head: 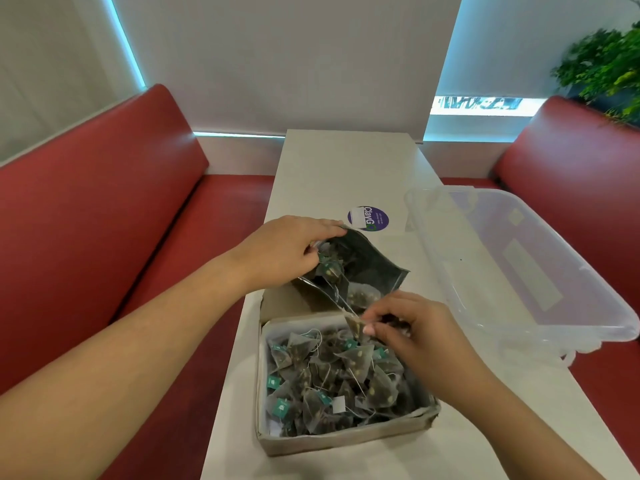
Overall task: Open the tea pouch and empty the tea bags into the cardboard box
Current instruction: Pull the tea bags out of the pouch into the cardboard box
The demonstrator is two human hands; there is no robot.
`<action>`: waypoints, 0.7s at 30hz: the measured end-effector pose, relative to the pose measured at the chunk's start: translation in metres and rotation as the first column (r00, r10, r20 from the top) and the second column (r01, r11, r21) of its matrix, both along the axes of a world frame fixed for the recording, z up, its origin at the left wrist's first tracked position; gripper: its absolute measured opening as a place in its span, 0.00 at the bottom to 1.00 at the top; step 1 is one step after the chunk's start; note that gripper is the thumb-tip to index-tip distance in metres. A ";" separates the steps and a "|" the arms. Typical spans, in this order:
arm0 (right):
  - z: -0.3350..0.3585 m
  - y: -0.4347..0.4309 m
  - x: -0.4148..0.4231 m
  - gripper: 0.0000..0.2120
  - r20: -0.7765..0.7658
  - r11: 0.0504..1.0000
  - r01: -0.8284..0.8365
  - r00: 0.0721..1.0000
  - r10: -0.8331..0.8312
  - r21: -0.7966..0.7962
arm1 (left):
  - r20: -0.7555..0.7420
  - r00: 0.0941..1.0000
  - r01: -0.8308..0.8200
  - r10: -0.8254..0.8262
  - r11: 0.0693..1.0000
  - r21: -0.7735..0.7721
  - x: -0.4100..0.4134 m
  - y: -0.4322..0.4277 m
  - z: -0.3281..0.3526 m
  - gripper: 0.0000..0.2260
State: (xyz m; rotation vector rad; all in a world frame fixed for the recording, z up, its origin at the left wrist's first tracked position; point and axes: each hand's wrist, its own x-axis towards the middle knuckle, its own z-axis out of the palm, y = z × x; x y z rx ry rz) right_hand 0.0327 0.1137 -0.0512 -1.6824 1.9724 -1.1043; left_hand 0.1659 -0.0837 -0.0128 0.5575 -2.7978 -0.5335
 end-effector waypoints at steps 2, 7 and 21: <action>-0.002 0.007 0.004 0.07 0.054 1.000 -0.013 0.998 0.012 0.017 | 0.003 1.000 -0.005 0.005 1.000 -0.002 0.001 -0.001 -0.001 0.25; -0.022 0.016 0.025 0.10 0.106 0.986 -0.079 0.992 0.064 0.146 | 0.010 1.000 -0.002 0.002 1.000 -0.006 0.001 -0.001 -0.003 0.26; -0.003 -0.050 0.001 0.10 -0.295 0.998 -0.044 0.955 0.031 -0.035 | 0.005 1.000 0.002 -0.002 0.999 0.037 0.003 -0.001 0.001 0.26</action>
